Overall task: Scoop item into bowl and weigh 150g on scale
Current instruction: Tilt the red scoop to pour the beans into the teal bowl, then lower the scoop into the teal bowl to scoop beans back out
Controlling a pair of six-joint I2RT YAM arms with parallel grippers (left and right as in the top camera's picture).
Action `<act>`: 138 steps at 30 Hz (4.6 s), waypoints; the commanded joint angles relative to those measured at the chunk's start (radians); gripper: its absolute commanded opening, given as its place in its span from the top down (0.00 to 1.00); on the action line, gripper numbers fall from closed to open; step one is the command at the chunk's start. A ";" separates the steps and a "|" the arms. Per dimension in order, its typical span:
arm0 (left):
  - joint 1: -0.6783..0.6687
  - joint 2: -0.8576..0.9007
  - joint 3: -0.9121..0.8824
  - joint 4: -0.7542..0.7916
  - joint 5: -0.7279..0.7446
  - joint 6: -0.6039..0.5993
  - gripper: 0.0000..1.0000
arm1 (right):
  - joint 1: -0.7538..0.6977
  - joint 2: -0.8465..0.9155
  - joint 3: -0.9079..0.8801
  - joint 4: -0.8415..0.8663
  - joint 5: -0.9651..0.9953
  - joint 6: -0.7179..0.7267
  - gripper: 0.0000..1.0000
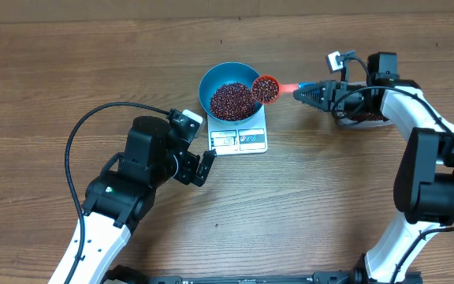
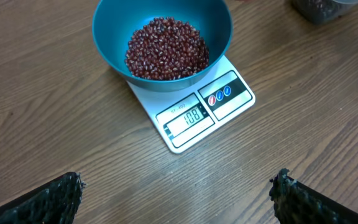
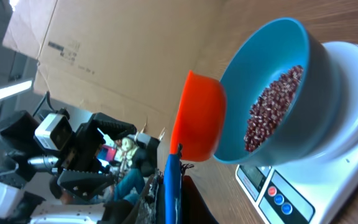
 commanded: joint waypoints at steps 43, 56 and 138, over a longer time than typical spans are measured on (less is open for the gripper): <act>0.004 -0.017 -0.003 0.002 0.014 0.019 0.00 | 0.204 -0.015 0.023 0.330 0.386 -0.644 0.96; 0.004 -0.017 -0.003 0.002 0.014 0.019 0.00 | 0.204 -0.015 0.023 0.413 0.449 -0.777 0.96; 0.004 -0.017 -0.003 0.002 0.014 0.019 0.00 | 0.456 -0.187 0.024 0.206 1.274 -0.610 0.96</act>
